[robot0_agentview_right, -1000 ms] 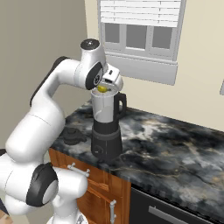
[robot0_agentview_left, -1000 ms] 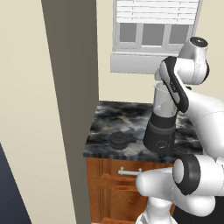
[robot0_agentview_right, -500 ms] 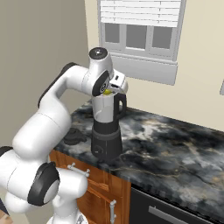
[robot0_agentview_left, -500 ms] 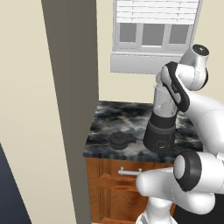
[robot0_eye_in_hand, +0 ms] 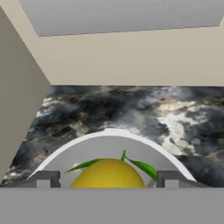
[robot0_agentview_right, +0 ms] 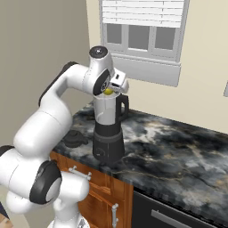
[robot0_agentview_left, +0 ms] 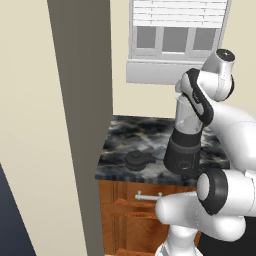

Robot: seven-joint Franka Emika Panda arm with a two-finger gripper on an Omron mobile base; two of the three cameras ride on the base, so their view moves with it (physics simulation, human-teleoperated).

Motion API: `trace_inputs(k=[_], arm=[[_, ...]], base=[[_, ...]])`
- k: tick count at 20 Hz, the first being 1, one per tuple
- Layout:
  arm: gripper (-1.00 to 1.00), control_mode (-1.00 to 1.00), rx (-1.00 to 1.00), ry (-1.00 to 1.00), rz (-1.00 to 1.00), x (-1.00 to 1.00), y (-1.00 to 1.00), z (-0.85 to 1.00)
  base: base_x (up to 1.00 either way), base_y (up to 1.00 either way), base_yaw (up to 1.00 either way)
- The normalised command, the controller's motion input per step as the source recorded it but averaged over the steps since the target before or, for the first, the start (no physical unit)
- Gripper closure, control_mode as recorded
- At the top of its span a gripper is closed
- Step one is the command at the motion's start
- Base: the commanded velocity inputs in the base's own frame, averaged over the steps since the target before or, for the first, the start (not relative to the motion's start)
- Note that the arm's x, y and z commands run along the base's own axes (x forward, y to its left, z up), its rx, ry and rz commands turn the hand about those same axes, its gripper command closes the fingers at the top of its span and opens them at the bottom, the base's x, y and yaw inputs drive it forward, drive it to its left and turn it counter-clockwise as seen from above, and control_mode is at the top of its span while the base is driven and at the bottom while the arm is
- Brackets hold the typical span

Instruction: Grab the lime and lemon from the fridge, place them in the blender, close the lid, and turn on the blender to create a marinade.

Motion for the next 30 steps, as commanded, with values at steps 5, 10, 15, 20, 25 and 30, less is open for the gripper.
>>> trace_inputs(k=[5,10,15,20,25,30], arm=[[-1.00,-1.00,0.00,0.00,0.00,0.00,0.00,0.00],[-1.00,-1.00,0.00,0.00,0.02,-0.07,0.00,0.00],[-1.00,-1.00,0.00,0.00,0.00,-0.36,-0.02,0.00],[-1.00,-1.00,0.00,0.00,0.00,-0.50,-0.07,0.02],[-1.00,-1.00,0.00,-0.01,0.02,-0.78,-0.01,0.04],[-1.00,-1.00,-0.02,0.00,0.05,-0.68,0.17,0.00]], base=[[0.00,0.00,0.00],[0.00,0.00,0.00],[0.00,0.00,0.00],[0.00,0.00,0.00],[0.00,0.00,0.00],[0.00,0.00,0.00]])
